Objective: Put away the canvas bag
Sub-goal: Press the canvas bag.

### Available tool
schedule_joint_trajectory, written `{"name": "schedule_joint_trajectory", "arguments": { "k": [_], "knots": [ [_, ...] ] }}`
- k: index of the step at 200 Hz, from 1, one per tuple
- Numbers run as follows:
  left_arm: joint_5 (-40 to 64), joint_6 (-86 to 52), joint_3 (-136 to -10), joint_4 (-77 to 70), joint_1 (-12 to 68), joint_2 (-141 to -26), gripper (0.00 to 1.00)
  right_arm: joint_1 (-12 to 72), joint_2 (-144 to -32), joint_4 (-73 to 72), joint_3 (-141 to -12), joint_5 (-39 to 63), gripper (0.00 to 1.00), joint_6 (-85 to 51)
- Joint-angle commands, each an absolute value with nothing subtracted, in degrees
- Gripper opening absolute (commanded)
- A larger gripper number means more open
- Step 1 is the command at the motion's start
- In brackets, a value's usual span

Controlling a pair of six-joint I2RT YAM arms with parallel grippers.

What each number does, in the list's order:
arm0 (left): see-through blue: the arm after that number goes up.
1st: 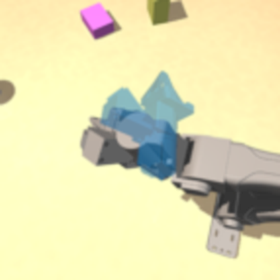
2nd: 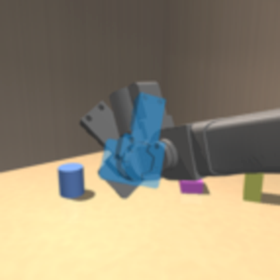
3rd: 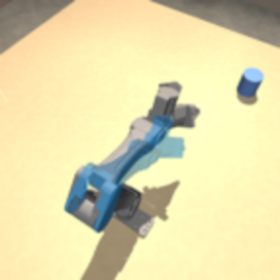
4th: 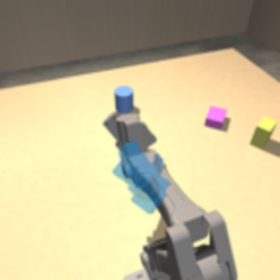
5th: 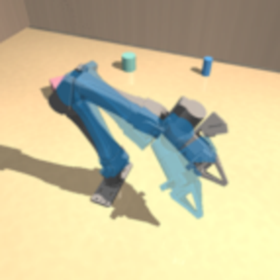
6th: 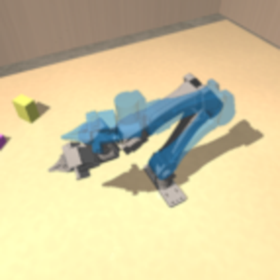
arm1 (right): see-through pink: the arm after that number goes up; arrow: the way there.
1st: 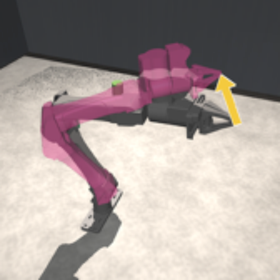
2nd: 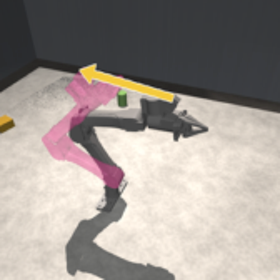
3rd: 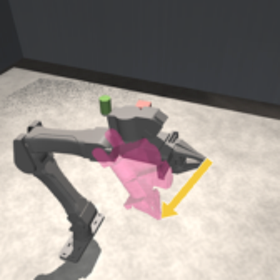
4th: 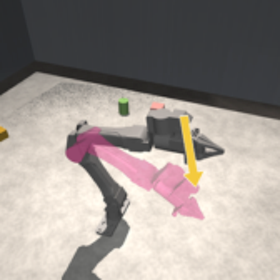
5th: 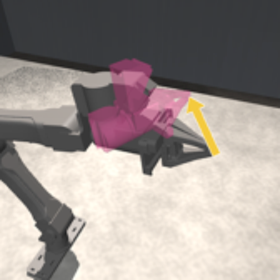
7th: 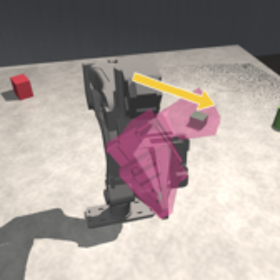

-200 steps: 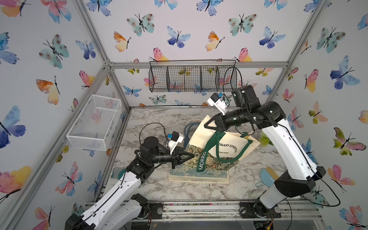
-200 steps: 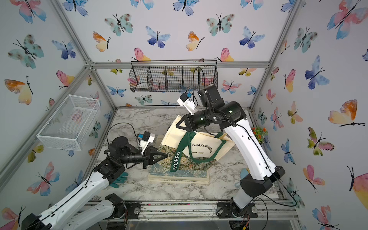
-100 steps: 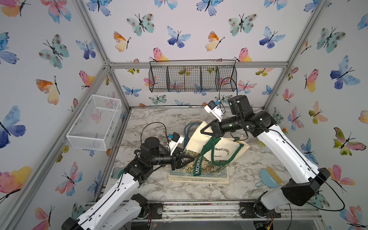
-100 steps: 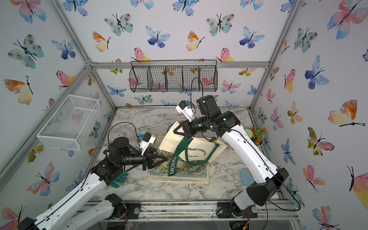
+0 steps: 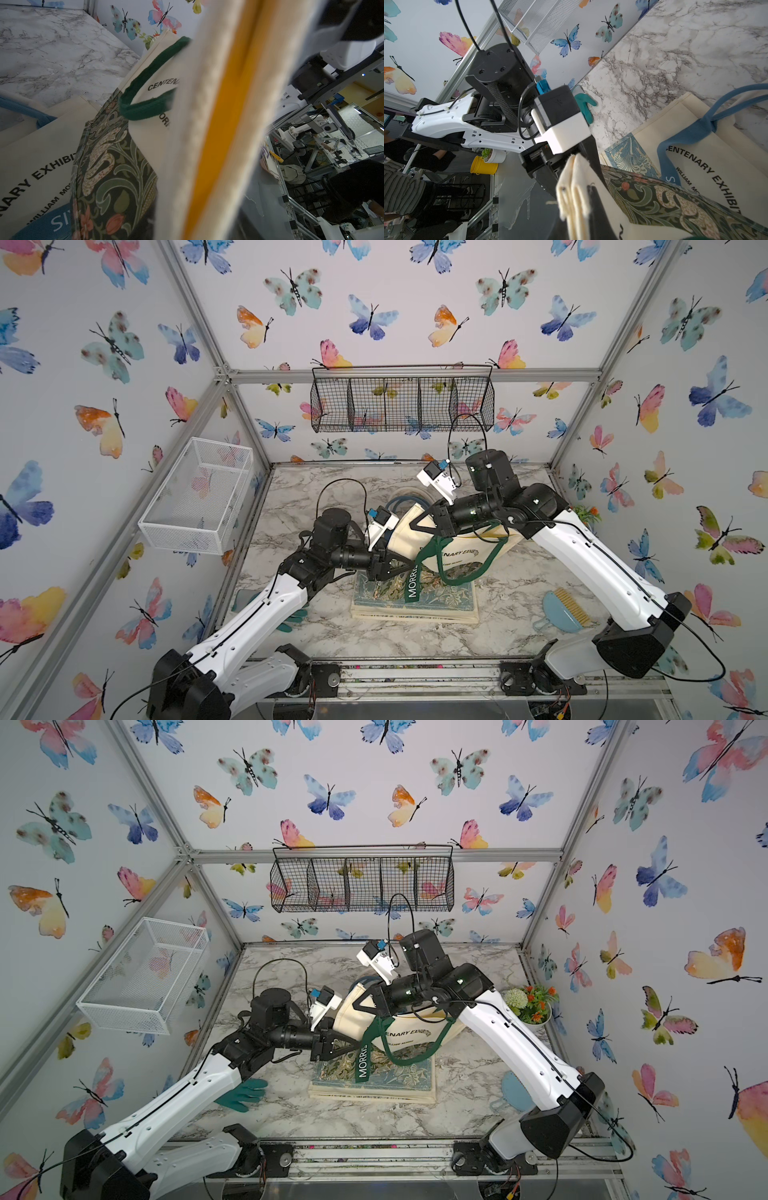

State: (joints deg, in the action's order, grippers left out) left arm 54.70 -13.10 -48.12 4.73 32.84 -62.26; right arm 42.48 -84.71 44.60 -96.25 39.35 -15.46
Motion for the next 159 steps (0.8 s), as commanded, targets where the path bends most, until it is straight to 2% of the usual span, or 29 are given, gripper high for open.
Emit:
{"name": "schedule_joint_trajectory", "arguments": {
  "k": [1,32,74,97,104,114,119,159],
  "knots": [
    [61.70,-9.61,-51.03,0.42,33.97,-62.74,0.48,44.71,-85.48,36.84,-97.31,40.52,0.02,-17.09],
    [61.89,-9.36,-52.25,-1.47,34.00,-64.03,0.50,48.53,-88.66,40.76,-99.83,40.70,0.02,-15.79],
    [62.73,-7.29,-54.53,0.50,33.97,-65.55,0.50,50.98,-88.24,39.11,-96.82,39.29,0.02,-16.61],
    [62.97,-7.08,-54.05,0.53,33.96,-64.56,0.46,51.06,-88.07,41.14,-97.97,38.76,0.02,-15.79],
    [63.37,-7.29,-53.95,0.37,33.95,-64.43,0.37,51.06,-88.07,41.96,-98.24,38.84,0.02,-15.42],
    [65.23,-7.34,-53.66,-0.13,34.01,-64.34,0.09,51.06,-87.99,42.87,-98.42,38.56,0.02,-14.87],
    [66.07,-7.15,-53.50,-0.16,33.98,-64.26,0.00,51.06,-87.71,42.85,-98.12,38.19,0.02,-14.86],
    [66.83,1.58,-52.65,7.47,33.70,-63.19,0.00,51.06,-84.29,42.30,-98.08,35.70,0.03,-14.15]
  ]
}}
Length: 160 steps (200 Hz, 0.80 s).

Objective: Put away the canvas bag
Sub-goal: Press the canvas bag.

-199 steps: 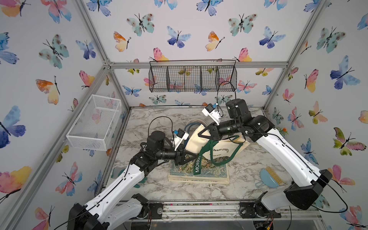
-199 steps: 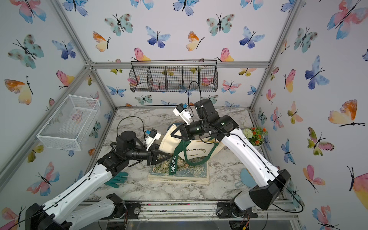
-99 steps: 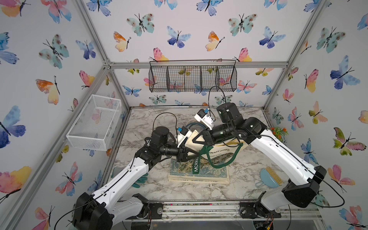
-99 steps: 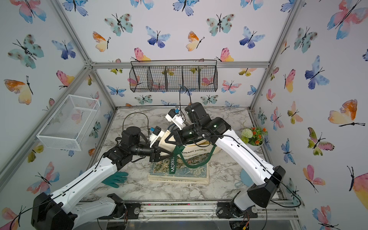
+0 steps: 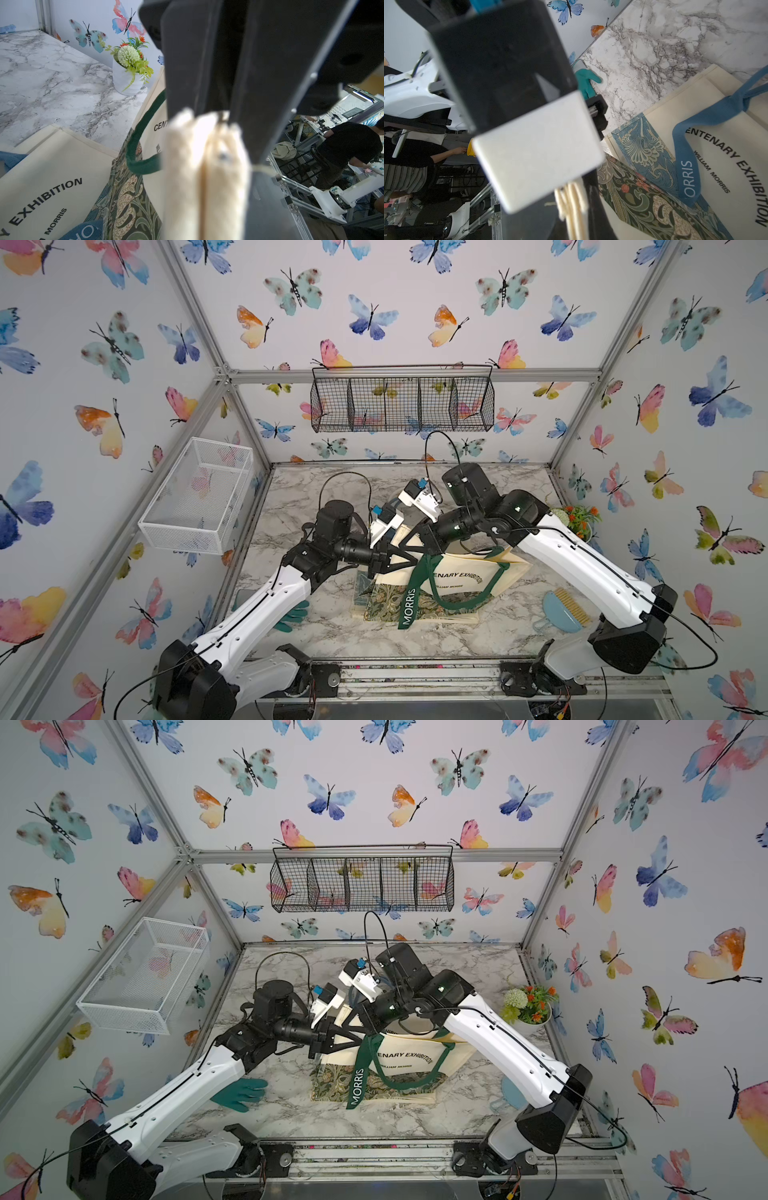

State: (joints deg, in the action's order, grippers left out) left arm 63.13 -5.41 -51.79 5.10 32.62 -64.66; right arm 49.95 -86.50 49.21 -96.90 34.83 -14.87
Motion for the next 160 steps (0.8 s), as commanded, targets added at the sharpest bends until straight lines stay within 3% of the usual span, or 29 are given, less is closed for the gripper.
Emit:
{"name": "schedule_joint_trajectory", "arguments": {
  "k": [1,26,45,83,128,160],
  "knots": [
    [66.68,1.93,-52.74,7.87,33.68,-63.19,0.00,51.06,-84.20,42.33,-97.99,35.74,0.03,-14.11],
    [58.20,9.14,-55.94,15.31,33.67,-64.27,0.00,51.06,-81.16,41.51,-93.80,38.99,0.12,-13.62],
    [46.29,18.81,-58.18,20.36,33.98,-63.93,0.00,51.06,-78.16,39.58,-89.74,40.90,0.29,-13.73],
    [40.93,33.38,-53.50,13.54,33.74,-58.04,0.00,51.06,-71.51,43.80,-90.91,24.40,0.65,-10.10],
    [66.15,48.91,-56.45,17.72,23.06,-57.43,0.00,50.98,-65.49,48.59,-90.86,12.74,0.90,-4.93],
    [77.11,54.81,-61.64,26.06,18.63,-59.55,0.00,50.89,-60.80,46.52,-84.61,9.74,0.96,-4.23]
  ]
}}
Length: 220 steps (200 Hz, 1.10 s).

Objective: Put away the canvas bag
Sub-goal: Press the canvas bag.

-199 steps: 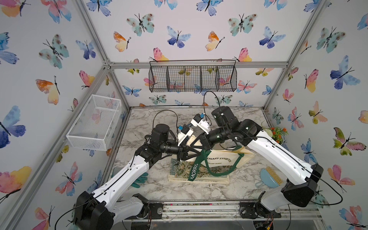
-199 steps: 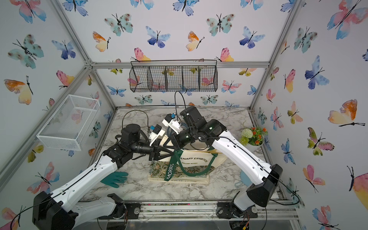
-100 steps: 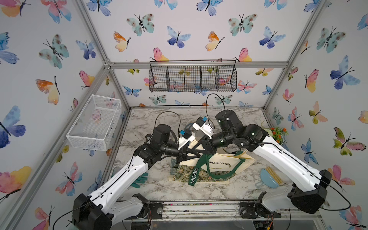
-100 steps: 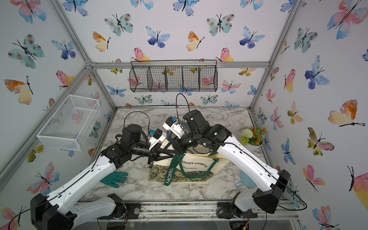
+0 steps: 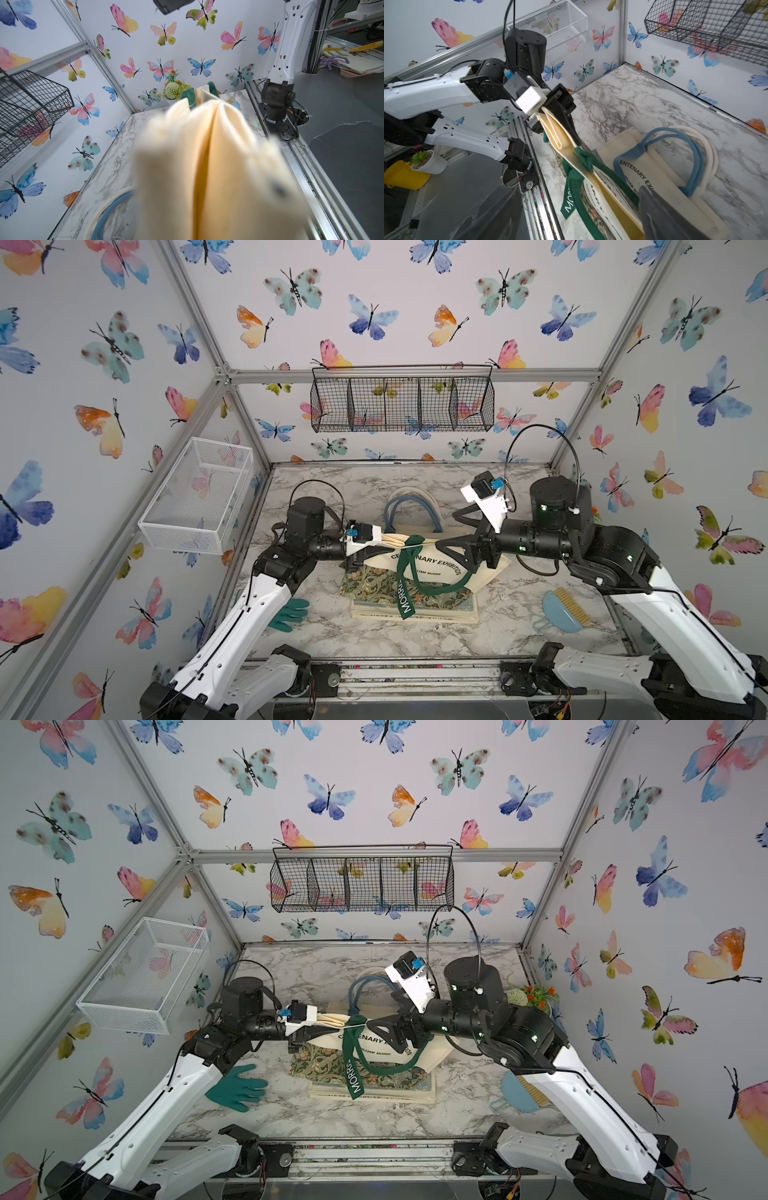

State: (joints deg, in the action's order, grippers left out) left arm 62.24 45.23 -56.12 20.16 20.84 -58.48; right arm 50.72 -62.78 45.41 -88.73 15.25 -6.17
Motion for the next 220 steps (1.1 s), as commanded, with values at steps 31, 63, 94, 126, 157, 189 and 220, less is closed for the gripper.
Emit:
{"name": "schedule_joint_trajectory", "arguments": {
  "k": [31,63,94,126,157,189,220],
  "knots": [
    [84.42,58.54,-66.36,33.30,17.03,-62.42,0.00,50.80,-56.38,44.31,-84.26,7.16,0.98,-7.61],
    [90.40,54.45,-67.19,31.85,15.74,-63.22,0.00,50.80,-56.84,49.92,-84.22,3.98,1.00,-10.71],
    [94.14,38.14,-62.34,15.11,14.76,-61.68,0.00,50.80,-54.03,50.73,-82.42,-0.20,1.00,-11.87],
    [95.05,32.67,-60.85,8.79,14.29,-61.73,0.00,50.78,-53.33,52.18,-81.09,2.59,0.96,-11.69],
    [93.67,31.90,-62.95,10.01,13.18,-63.98,0.00,50.80,-51.96,53.27,-79.18,11.49,0.92,-11.79],
    [92.48,32.06,-66.43,11.57,11.53,-66.34,0.00,50.80,-50.98,54.53,-74.87,18.22,0.87,-12.37],
    [90.24,35.23,-70.71,16.32,11.03,-69.72,0.00,50.82,-50.71,53.97,-72.67,22.51,0.84,-13.40]
  ]
}}
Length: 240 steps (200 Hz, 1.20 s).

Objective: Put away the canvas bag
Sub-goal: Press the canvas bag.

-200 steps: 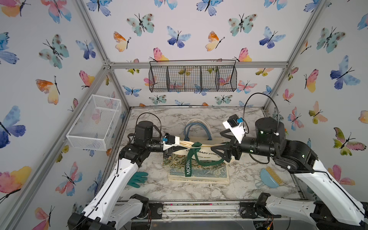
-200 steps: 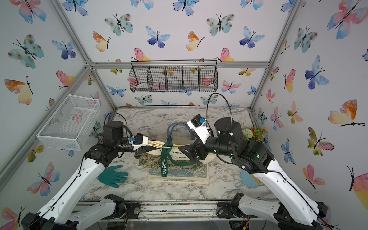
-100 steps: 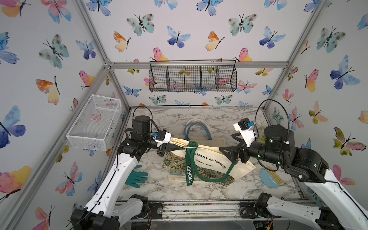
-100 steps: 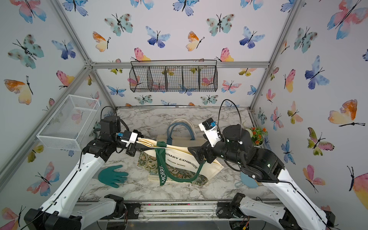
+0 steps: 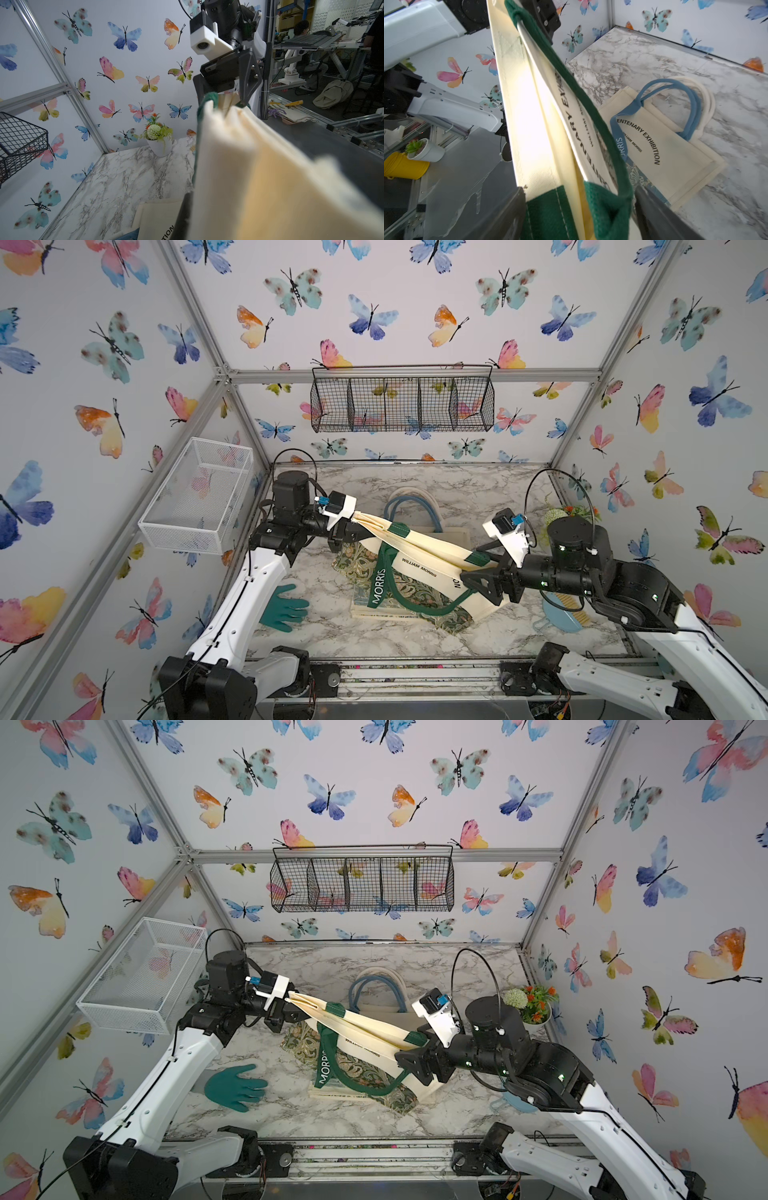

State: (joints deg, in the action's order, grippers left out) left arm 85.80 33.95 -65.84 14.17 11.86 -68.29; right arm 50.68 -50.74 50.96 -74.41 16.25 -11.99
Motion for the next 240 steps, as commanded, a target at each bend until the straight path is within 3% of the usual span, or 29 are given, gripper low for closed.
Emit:
{"name": "schedule_joint_trajectory", "arguments": {
  "k": [1,41,90,131,167,184,205,216,240],
  "knots": [
    [90.17,35.41,-70.86,16.55,10.97,-69.84,0.00,50.81,-50.71,53.97,-72.68,22.55,0.84,-13.42],
    [86.69,40.19,-72.80,21.65,10.81,-73.20,0.00,50.80,-49.68,53.71,-73.54,30.10,0.82,-14.34],
    [86.57,40.22,-72.89,21.51,10.77,-73.65,0.00,50.80,-50.24,56.72,-72.45,25.96,0.77,-15.12],
    [86.14,38.98,-73.74,21.36,10.81,-74.00,0.00,50.84,-53.26,61.16,-73.86,18.38,0.60,-14.86],
    [84.97,36.83,-72.01,18.62,10.81,-73.48,0.00,50.80,-53.01,61.69,-73.62,18.44,0.41,-14.94],
    [84.55,35.78,-71.89,17.67,10.81,-73.39,0.00,50.80,-52.74,61.95,-72.91,18.71,0.29,-15.03],
    [84.41,35.20,-72.23,17.16,10.86,-73.56,0.00,50.86,-52.56,62.22,-72.93,19.03,0.03,-15.29],
    [84.41,34.66,-72.22,16.68,10.85,-73.56,0.01,50.80,-52.56,62.25,-73.19,19.20,0.02,-15.47],
    [83.61,27.54,-71.13,12.34,11.34,-73.39,0.20,50.80,-52.60,59.77,-74.26,20.95,0.02,-17.35]
  ]
}}
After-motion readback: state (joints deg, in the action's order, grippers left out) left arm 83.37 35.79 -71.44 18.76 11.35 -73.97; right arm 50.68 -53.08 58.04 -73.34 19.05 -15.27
